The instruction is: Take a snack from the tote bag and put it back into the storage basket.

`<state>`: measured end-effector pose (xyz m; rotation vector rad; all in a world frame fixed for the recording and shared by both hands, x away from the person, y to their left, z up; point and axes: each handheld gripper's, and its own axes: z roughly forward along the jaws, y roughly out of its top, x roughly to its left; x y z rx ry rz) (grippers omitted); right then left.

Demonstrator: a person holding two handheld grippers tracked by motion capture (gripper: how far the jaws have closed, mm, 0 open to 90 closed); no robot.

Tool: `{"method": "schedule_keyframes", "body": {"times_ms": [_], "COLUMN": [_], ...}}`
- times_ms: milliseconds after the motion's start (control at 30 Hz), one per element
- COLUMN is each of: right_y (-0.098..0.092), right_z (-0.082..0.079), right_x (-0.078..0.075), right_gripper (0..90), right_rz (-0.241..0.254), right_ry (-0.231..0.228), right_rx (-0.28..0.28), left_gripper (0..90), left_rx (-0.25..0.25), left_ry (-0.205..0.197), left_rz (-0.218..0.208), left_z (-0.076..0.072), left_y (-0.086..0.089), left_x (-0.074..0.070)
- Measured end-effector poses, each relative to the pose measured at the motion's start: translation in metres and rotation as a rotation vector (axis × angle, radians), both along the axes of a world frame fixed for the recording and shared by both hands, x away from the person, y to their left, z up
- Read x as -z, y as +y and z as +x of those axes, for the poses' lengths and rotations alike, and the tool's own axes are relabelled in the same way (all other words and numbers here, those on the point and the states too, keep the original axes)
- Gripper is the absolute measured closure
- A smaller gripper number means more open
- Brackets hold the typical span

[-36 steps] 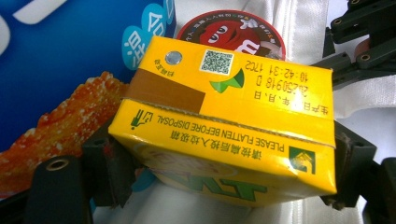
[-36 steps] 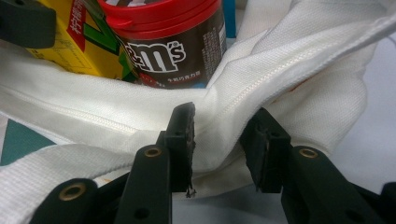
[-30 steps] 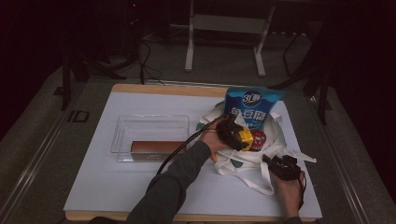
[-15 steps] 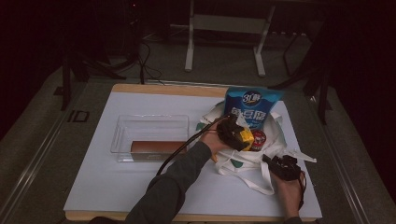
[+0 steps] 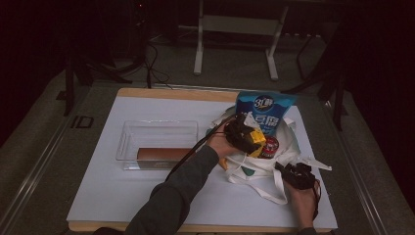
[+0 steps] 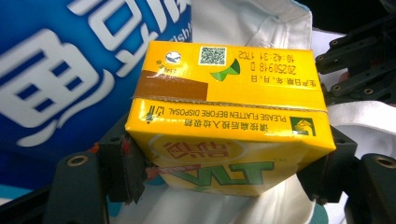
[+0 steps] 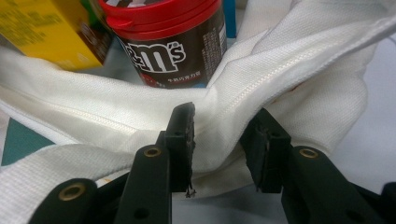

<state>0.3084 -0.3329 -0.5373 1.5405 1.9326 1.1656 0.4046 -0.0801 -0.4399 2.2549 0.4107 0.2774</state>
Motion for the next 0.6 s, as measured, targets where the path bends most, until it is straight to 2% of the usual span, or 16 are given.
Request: {"method": "schedule_keyframes", "body": {"times_ms": [333,600], "right_y": [0.000,0.000], "right_z": [0.000,0.000], "right_x": [0.000,0.000], "right_gripper": [64.2,64.2], "right_rz": [-0.001,-0.001], "right_ry": [0.000,-0.001], "right_rx": [0.000,0.000], "left_gripper": [28.4,28.4], "left_rx": [-0.035,-0.059], "left_ry": [0.000,-0.002], "left_rz": [-0.019,-0.059], "left_z": [-0.001,-0.002], "left_y": [0.015,0.031], "left_x": [-0.020,-0.038]}}
